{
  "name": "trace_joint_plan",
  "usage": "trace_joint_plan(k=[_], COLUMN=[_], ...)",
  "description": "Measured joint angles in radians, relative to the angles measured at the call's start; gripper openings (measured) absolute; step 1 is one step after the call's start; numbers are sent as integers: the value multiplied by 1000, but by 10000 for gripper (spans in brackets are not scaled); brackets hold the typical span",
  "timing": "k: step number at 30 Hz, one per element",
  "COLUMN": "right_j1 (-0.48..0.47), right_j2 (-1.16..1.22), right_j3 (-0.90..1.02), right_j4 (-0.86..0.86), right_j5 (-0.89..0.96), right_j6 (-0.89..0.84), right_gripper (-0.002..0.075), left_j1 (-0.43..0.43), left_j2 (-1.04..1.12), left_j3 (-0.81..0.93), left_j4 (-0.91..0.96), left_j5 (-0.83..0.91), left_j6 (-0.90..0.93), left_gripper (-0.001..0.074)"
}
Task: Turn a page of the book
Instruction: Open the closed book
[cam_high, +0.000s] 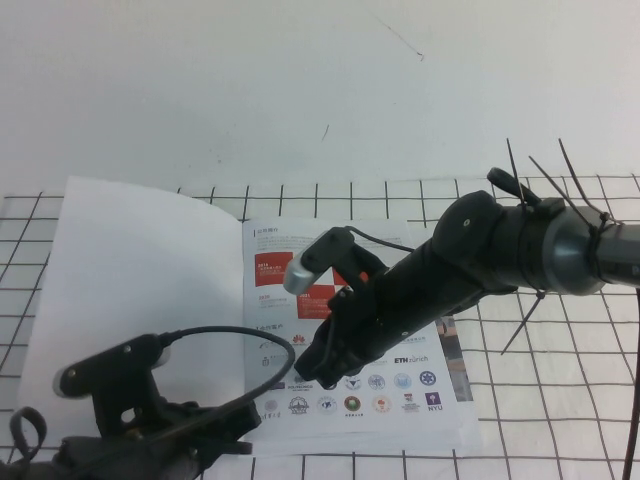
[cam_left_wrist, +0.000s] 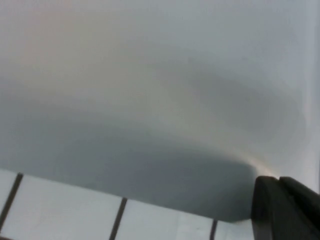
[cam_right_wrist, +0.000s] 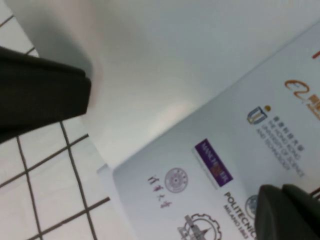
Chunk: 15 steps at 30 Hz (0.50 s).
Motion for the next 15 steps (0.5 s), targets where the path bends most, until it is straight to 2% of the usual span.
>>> trace_joint_plan(k=[15], right_j1=[0], right_j2=[0], right_j3=[0], right_j4=[-60], right_j5=[-27], right_j6=[46], right_gripper=[-2], left_j1=[0], left_j2=[75], left_j3=[-2], left_j4=[-12], left_j5=[4], left_j6=[10], left_gripper=[-3])
